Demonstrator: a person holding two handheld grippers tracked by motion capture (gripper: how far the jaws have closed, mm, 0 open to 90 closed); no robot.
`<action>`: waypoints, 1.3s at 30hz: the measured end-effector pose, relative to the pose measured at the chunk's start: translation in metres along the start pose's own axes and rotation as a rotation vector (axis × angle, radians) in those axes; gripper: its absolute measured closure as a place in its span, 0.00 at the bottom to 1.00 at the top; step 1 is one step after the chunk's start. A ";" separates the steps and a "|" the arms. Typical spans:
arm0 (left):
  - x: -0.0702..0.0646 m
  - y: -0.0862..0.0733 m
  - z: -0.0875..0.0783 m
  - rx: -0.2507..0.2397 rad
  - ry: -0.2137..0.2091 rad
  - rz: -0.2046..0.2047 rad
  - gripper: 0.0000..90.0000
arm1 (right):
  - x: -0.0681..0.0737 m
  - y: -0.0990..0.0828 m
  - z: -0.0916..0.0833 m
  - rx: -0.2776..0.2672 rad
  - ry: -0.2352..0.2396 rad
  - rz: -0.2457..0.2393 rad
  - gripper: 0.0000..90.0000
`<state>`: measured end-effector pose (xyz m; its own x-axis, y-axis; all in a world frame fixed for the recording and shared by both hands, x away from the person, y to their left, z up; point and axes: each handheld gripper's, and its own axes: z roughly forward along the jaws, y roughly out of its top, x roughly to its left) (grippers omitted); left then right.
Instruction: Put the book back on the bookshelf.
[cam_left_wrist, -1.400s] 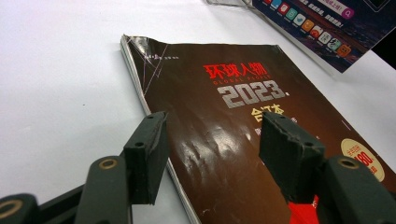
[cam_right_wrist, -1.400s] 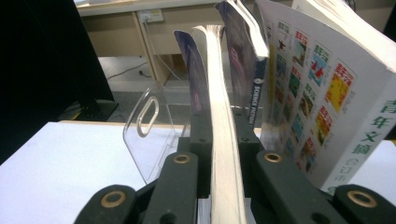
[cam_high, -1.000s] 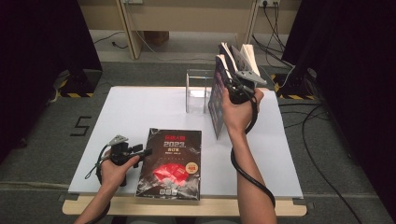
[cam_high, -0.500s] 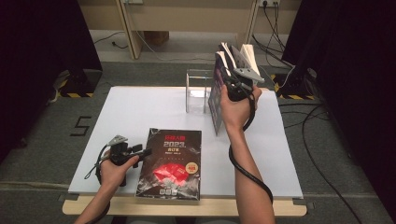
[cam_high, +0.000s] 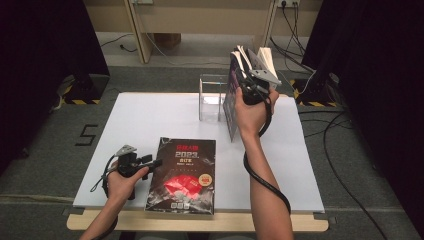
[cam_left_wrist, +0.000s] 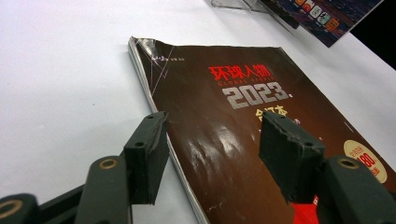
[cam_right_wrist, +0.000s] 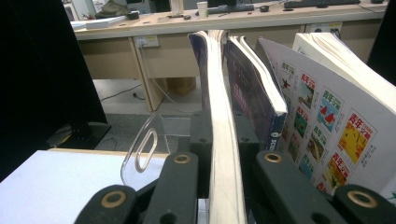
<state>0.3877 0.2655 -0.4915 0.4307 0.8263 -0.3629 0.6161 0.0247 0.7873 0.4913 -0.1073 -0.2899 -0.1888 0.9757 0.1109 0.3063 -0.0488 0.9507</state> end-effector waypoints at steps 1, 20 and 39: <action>0.000 0.000 0.000 0.000 0.000 0.000 0.46 | 0.000 0.000 0.001 0.001 0.000 0.004 0.92; 0.001 0.001 -0.001 -0.011 0.003 -0.003 0.46 | 0.000 0.003 0.008 -0.018 -0.015 -0.003 0.92; 0.002 0.001 -0.002 -0.008 0.004 -0.004 0.46 | 0.000 0.006 0.018 -0.020 -0.031 0.007 0.92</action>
<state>0.3879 0.2681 -0.4907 0.4254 0.8287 -0.3637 0.6122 0.0325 0.7901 0.5097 -0.1037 -0.2895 -0.1572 0.9815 0.1092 0.2892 -0.0600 0.9554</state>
